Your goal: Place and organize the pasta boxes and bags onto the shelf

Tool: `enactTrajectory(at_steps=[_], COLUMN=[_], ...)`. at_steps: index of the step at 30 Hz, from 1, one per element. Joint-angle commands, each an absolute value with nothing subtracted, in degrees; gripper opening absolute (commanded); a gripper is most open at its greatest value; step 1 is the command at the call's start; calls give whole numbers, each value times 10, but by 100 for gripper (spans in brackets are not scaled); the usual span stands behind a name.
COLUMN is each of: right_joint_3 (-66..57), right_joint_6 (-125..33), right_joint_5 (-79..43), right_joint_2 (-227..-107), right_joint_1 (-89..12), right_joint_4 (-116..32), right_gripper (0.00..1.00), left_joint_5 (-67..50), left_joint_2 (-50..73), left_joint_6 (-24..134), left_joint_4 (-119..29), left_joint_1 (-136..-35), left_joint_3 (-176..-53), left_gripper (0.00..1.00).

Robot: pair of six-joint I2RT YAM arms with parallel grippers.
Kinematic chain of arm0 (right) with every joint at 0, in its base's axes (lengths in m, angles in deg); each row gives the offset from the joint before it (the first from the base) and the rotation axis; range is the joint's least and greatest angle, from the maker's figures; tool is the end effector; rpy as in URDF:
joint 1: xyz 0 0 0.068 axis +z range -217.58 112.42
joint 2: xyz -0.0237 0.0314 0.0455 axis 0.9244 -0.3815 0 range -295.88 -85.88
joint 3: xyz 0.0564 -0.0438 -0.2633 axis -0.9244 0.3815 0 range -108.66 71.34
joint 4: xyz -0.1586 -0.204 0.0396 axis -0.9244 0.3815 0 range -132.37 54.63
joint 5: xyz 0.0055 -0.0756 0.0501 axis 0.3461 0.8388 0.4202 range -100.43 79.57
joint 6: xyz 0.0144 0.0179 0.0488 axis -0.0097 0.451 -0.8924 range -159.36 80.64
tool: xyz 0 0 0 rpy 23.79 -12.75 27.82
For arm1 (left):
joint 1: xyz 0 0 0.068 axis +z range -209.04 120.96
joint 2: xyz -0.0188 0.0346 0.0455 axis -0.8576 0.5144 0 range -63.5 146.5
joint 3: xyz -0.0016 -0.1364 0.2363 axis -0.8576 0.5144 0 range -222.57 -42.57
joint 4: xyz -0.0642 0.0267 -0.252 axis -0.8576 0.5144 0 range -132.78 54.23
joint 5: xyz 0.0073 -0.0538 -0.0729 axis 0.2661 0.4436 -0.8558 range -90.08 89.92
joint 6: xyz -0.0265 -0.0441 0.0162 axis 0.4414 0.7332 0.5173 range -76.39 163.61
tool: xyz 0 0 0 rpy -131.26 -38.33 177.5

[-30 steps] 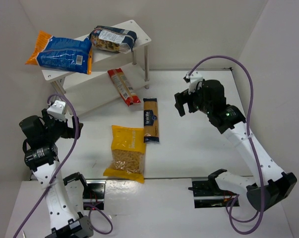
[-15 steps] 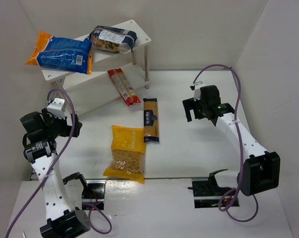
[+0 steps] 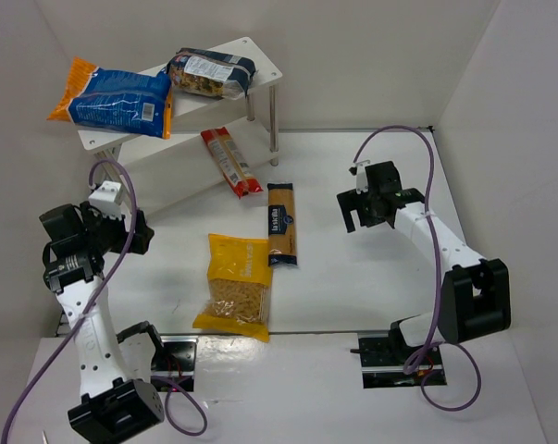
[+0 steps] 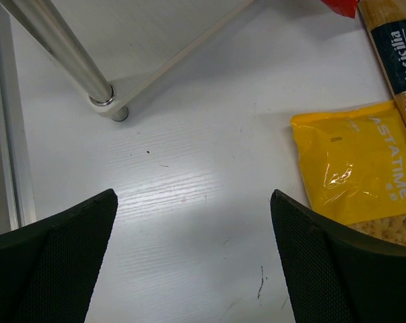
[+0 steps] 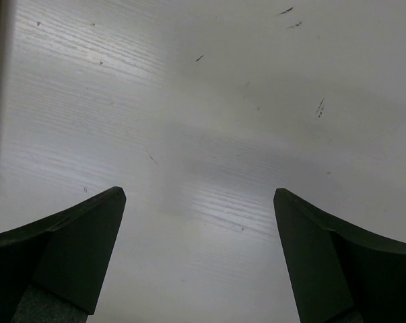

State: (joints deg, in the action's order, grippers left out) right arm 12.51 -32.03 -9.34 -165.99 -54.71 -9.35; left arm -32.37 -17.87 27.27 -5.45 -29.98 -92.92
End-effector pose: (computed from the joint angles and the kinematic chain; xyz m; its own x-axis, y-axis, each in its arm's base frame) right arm 0.2815 0.0635 0.2515 -0.7582 -0.3040 -0.5768 -0.3111 0.9461 -0.0897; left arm 0.1511 0.0622 0.3261 -0.4569 0.0181 -0.8893 0.1158 0.9925 -0.0393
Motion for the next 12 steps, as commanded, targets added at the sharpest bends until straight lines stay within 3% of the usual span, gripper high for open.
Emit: enactTrajectory(at_steps=[1, 12], right_joint_3=[112, 112], right_joint_6=[-318, -318], right_joint_5=[-90, -95], right_joint_2=[-1647, -1642], right_joint_1=[-548, -548], right_joint_4=[-98, -98], right_gripper=[99, 99], left_joint_5=[-340, -345], left_joint_2=[-176, -176], left_joint_6=[273, 268], left_joint_4=[-65, -65], left_joint_1=[-297, -297], left_joint_3=[-945, -945], left_gripper=[100, 100])
